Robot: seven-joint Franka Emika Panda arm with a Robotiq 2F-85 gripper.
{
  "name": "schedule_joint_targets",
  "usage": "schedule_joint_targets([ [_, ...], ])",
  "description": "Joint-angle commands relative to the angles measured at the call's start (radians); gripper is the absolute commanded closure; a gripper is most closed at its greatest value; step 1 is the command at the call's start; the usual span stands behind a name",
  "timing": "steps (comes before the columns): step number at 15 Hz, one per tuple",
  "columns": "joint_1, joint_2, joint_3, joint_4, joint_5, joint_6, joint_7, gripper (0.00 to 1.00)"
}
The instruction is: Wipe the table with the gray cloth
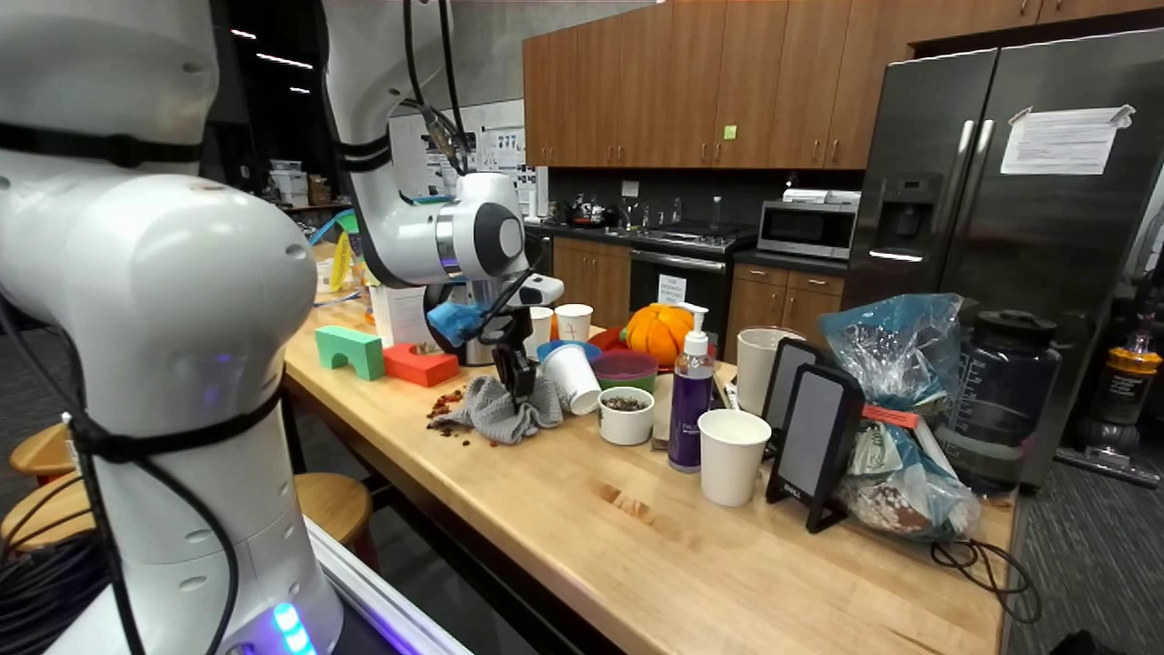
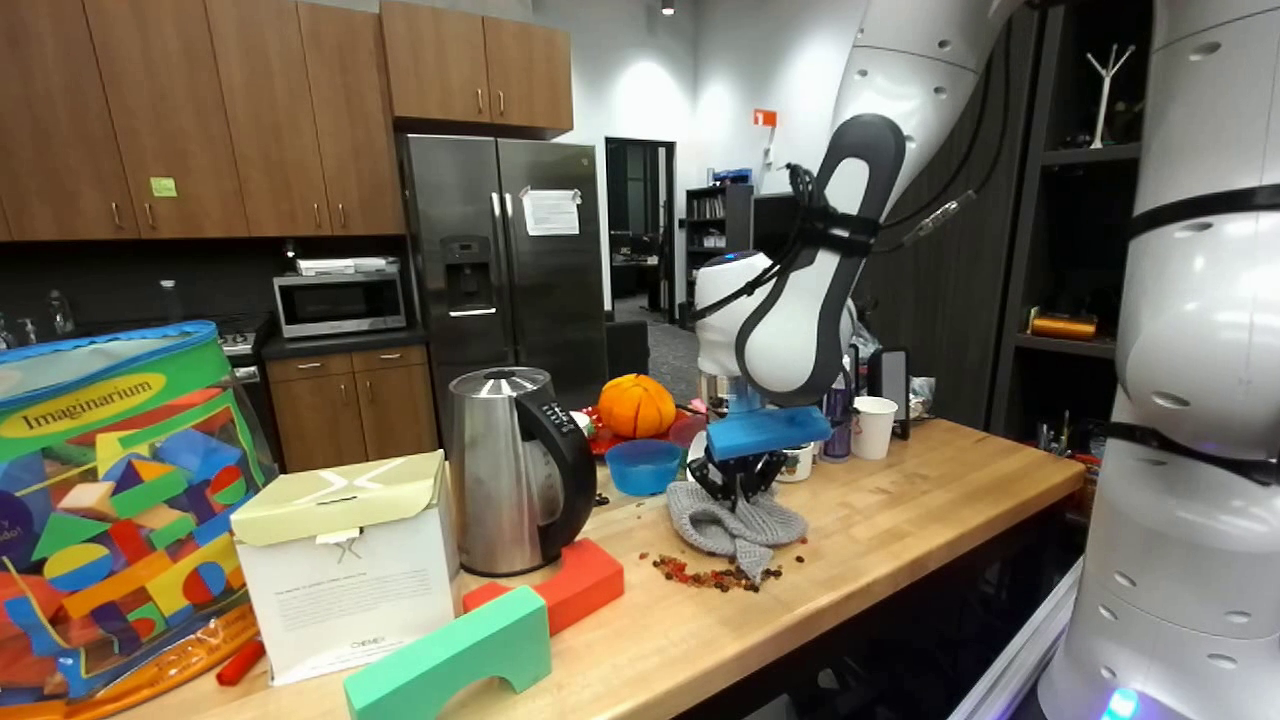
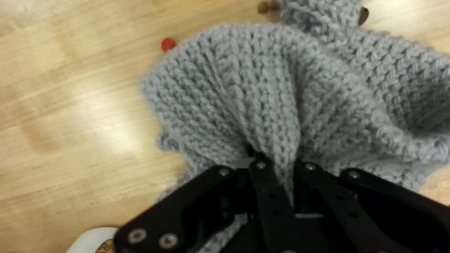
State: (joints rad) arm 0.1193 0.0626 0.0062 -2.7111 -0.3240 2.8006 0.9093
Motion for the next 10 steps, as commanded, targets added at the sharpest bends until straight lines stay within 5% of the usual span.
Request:
schedule_joint_targets([
  [1, 0.062, 0.124, 0.037, 0.048, -0.086, -0.015, 0.107, 0.97],
  [10, 0.124, 0.155, 0.068, 0.146, -0.17, -0.128, 0.184, 0.97],
])
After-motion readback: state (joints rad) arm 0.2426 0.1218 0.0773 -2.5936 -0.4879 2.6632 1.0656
